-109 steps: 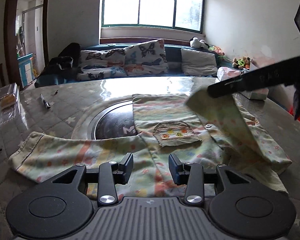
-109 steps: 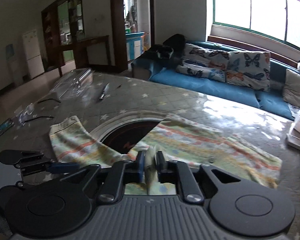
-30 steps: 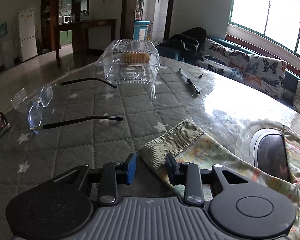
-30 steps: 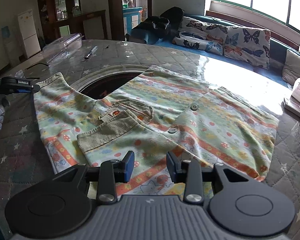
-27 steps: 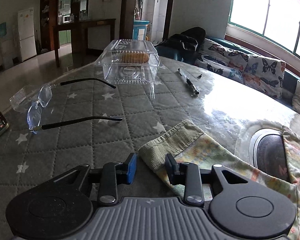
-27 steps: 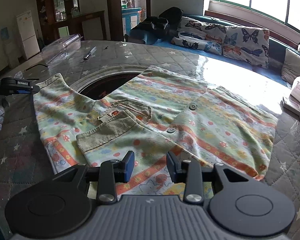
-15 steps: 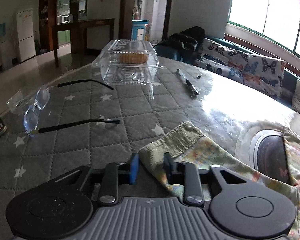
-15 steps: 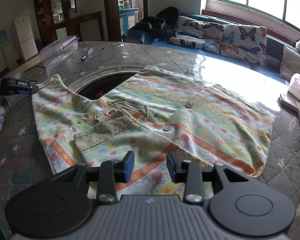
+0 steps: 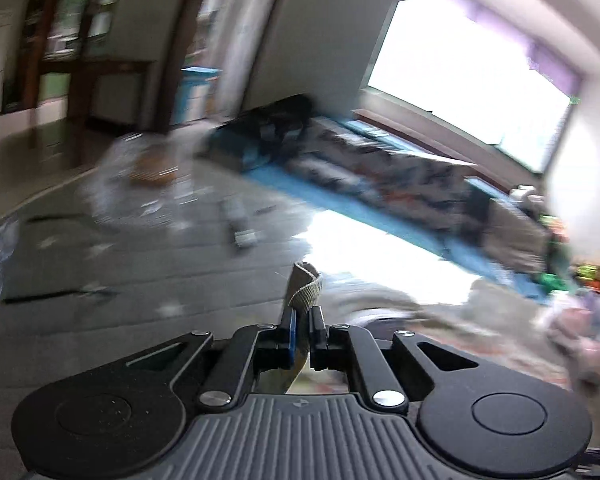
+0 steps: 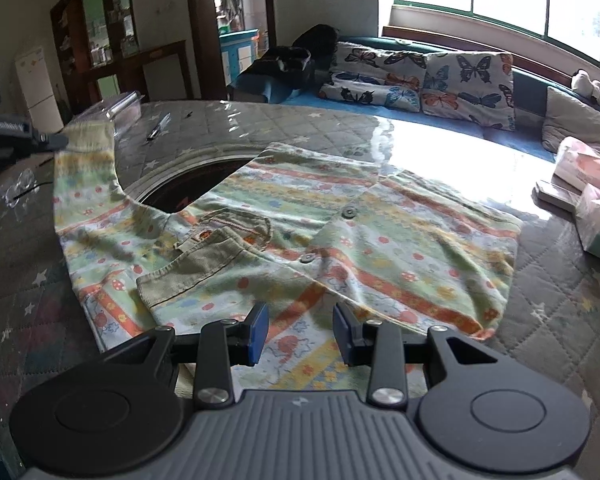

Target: Fold clothes

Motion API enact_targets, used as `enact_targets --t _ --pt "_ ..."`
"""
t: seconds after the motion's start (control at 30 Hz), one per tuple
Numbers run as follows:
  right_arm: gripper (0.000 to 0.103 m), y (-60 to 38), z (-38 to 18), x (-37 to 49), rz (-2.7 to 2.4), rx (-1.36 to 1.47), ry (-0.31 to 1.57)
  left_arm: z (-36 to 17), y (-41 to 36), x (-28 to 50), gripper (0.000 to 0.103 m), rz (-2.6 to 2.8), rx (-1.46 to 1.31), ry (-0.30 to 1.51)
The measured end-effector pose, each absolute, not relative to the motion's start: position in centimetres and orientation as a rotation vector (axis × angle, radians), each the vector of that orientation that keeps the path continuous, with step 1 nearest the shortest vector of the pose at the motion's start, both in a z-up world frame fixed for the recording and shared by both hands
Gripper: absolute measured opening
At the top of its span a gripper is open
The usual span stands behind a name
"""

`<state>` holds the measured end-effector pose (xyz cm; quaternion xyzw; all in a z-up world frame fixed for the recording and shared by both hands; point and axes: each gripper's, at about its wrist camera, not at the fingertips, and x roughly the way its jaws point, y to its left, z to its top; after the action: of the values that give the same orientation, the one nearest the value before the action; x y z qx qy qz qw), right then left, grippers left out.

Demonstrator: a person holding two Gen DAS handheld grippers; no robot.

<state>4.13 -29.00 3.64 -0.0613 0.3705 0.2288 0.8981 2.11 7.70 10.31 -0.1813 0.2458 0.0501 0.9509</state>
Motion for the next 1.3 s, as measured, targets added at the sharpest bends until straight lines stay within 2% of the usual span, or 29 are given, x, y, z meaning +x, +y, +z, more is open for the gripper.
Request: enact_targets --t 0.3,0.5,0.73,0.83,1.0,1.1,1.17,1.3 --pt "0.035 -33.2 4.1 2.5 0.397 -0.053 0.73 13.7 -4.5 2.6 0.006 -0.275 -0.319 0.489" --pt "0.035 -36.1 4.2 1.6 0.335 -0.004 0.717 11.6 -11.6 2.5 0.006 -0.468 -0.273 0.57" --pt "0.035 -37.4 4.1 1.6 0.299 0.034 0.72 6.4 -16.3 2.7 0.007 -0.584 -0.189 0.733" --pt "0.035 -38.0 4.1 1.7 0.284 0.05 0.721 4.5 -16.8 2.6 0.009 -0.604 -0.168 0.791" --pt "0.035 -37.2 3.8 2.2 0.312 0.064 0.742 4.3 -15.7 1.3 0.013 -0.652 -0.148 0.792" --pt "0.035 -36.1 3.2 2.4 0.351 0.067 0.77 5.0 -13.4 0.6 0.02 -0.607 -0.113 0.746" --pt "0.035 -35.2 2.5 2.5 0.382 0.058 0.796 5.2 -11.6 0.7 0.034 -0.542 -0.091 0.722" --pt "0.034 -34.0 1.3 2.5 0.404 0.04 0.844 4.9 -7.0 1.0 0.035 -0.385 -0.078 0.712"
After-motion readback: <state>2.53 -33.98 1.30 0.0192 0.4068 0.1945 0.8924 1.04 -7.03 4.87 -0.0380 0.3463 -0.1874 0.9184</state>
